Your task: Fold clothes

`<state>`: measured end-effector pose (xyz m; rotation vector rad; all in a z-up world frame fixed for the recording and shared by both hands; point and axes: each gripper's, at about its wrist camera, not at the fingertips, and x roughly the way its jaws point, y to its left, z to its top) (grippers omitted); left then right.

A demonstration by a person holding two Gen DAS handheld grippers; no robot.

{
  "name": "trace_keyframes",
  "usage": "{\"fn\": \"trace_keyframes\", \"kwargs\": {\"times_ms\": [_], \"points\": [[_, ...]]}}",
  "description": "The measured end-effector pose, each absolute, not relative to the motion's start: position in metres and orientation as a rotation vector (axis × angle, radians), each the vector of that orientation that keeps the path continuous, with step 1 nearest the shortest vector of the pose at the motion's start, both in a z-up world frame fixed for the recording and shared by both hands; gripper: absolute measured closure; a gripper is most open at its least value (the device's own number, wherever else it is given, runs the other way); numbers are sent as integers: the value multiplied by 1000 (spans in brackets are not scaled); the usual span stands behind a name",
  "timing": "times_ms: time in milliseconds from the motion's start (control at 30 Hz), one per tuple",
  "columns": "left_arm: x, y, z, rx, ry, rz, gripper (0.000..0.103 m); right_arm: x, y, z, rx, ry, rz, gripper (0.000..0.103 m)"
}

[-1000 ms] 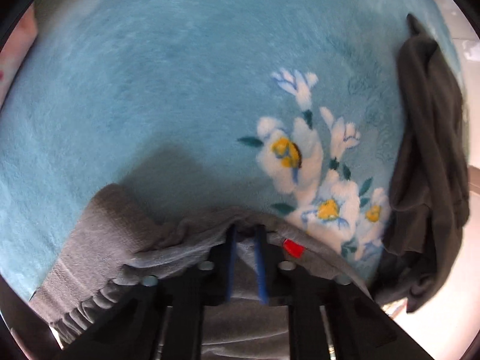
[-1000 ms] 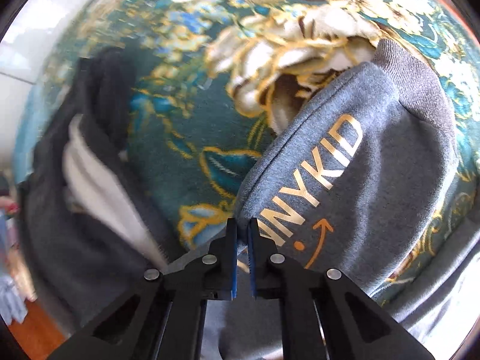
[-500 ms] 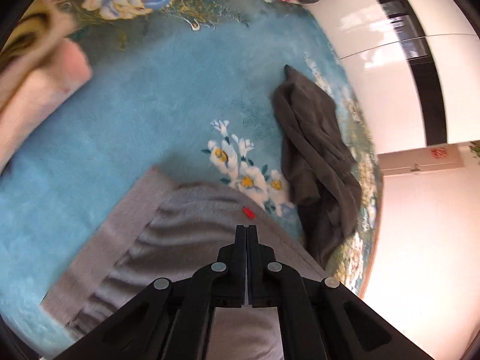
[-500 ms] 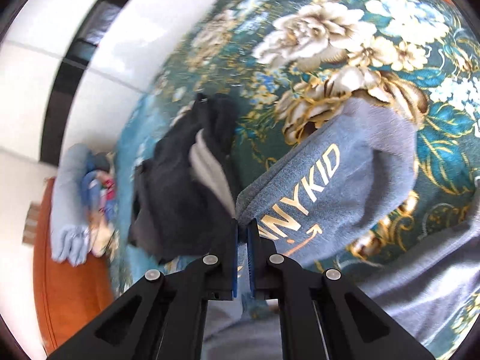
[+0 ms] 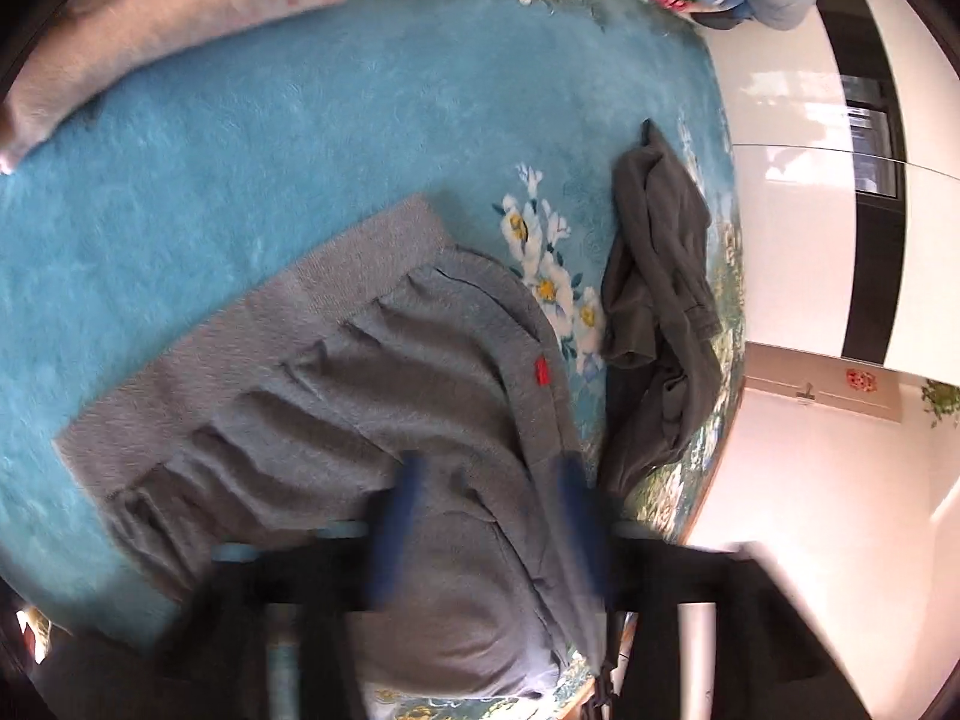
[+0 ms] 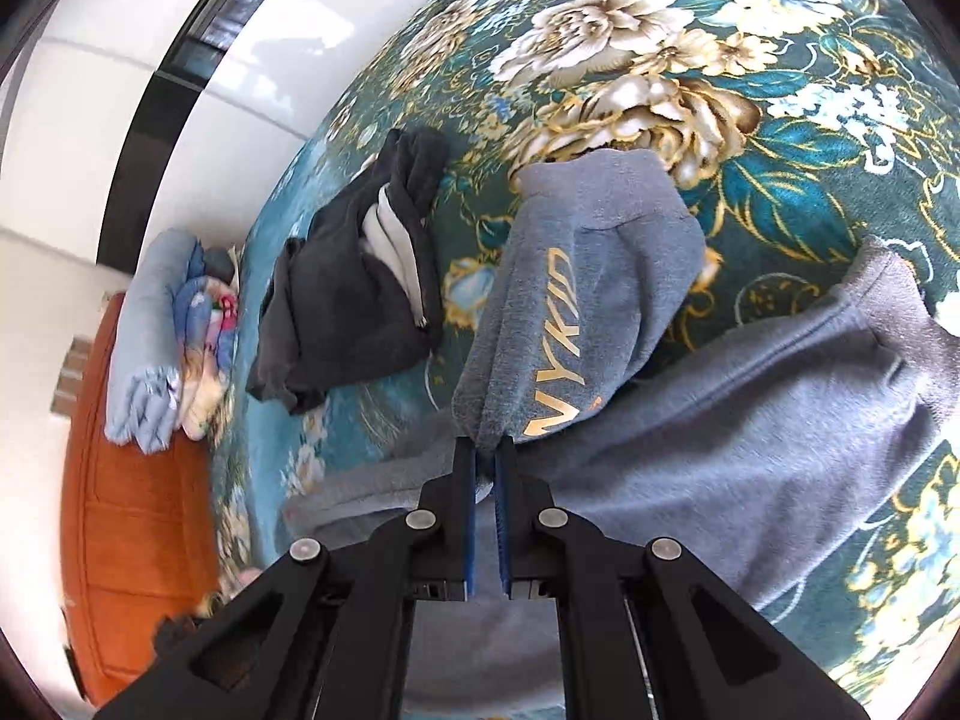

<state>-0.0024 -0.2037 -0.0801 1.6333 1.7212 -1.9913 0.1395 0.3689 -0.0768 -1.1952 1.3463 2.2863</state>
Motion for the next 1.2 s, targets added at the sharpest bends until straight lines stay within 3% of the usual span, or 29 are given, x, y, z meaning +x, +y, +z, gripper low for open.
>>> {"fn": "trace_keyframes", "kwargs": {"times_ms": [133, 300, 500, 667, 833, 1033, 1200], "points": [[-39, -184, -90, 1698, 1650, -2005, 33, 154, 370, -90, -1202, 1372, 2283, 98], [-89, -155, -121, 1803, 1568, -1930, 33, 170, 365, -103, -1247, 1379, 2265, 98], [-116, -147, -157, 1815, 1669, -1700, 33, 182, 364, -113, -1276, 1400, 2230, 98], [-120, -148, -170, 1855, 1527, -1600, 36, 179, 364, -113, -1311, 1372, 2231, 98], [-108, -152, -171, 1857, 1511, -1590, 73, 177, 366, -111, -1332, 1359, 2244, 98], [-80, -162, -137, 1799, 1554, -1752, 91, 174, 367, -111, -1349, 1360, 2245, 97], [-57, -174, -93, 1767, 1532, -1972, 93, 170, 366, -97, -1311, 1345, 2271, 97]]}}
